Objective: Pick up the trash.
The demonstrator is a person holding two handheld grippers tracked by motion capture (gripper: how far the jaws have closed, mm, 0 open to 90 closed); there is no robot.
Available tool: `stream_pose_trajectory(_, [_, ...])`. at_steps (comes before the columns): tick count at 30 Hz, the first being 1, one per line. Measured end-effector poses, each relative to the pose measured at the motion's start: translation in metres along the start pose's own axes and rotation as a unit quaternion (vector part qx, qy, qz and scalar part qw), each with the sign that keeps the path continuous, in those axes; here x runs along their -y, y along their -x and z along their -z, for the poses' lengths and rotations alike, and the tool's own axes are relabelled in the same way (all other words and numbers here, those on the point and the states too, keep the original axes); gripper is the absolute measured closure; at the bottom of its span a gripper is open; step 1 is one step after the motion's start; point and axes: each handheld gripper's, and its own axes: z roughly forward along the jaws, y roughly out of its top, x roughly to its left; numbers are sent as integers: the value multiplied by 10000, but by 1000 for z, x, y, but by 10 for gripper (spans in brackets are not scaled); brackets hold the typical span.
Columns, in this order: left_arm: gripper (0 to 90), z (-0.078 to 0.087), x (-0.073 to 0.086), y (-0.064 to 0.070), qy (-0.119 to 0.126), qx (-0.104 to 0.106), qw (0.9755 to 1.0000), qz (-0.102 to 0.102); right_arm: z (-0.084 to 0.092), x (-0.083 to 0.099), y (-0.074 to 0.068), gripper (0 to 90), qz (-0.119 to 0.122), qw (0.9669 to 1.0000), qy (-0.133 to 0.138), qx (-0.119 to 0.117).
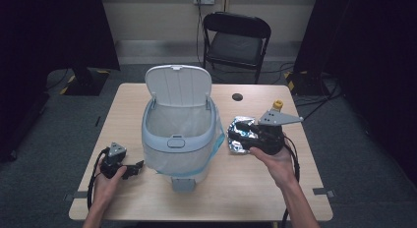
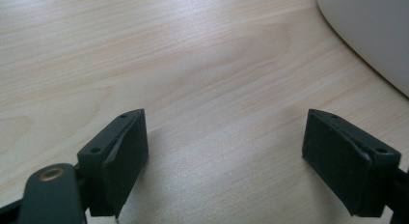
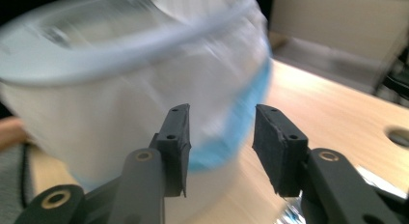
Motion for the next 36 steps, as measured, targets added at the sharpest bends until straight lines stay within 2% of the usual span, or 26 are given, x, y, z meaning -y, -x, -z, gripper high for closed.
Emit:
stream_pose_trajectory(2, [159,0,0,0,-4,3,10000,-5,-2,10,9,551,-133,9998,-129,33])
stream_pose_trajectory(4, [159,0,0,0,-5,-1,10000,-7,-7,21,17,542,-198,9991,-323,199])
stream_pose_trajectory(7, [159,0,0,0,-4,2,10000,-6,-18,41,28,537,-312,9973,-584,317])
stream_pose_trajectory(10, [159,0,0,0,-5,0,10000,-6,-29,60,39,554,-361,9942,-860,534])
stream_pose_trajectory(11, [159,0,0,0,-3,1,10000,-6,-31,66,43,585,-367,9933,-927,583])
stream_pose_trajectory(14, [159,0,0,0,-3,2,10000,-4,-38,84,53,636,-361,9911,-1045,741])
stream_pose_trajectory(19, [159,0,0,0,-9,5,10000,-6,-60,102,71,669,-276,9839,-1315,1178])
stream_pose_trajectory(21, [159,0,0,0,-7,7,10000,-4,-69,108,79,670,-410,9825,-1337,1228])
stream_pose_trajectory(23, [158,0,0,0,-8,10,10000,-4,-76,112,84,663,-407,9810,-1422,1255])
stream_pose_trajectory(25, [158,0,0,0,-7,9,10000,-5,-81,118,87,643,-438,9787,-1539,1283])
stream_pose_trajectory(28, [159,0,0,0,4,33,10000,14,-85,125,88,611,-506,9778,-1590,1267])
stream_pose_trajectory(33, [159,0,0,0,-7,22,10000,3,-88,133,88,600,-553,9791,-1505,1251])
stream_pose_trajectory(36, [159,0,0,0,-8,28,10000,2,-89,133,84,596,-436,9793,-1529,1252])
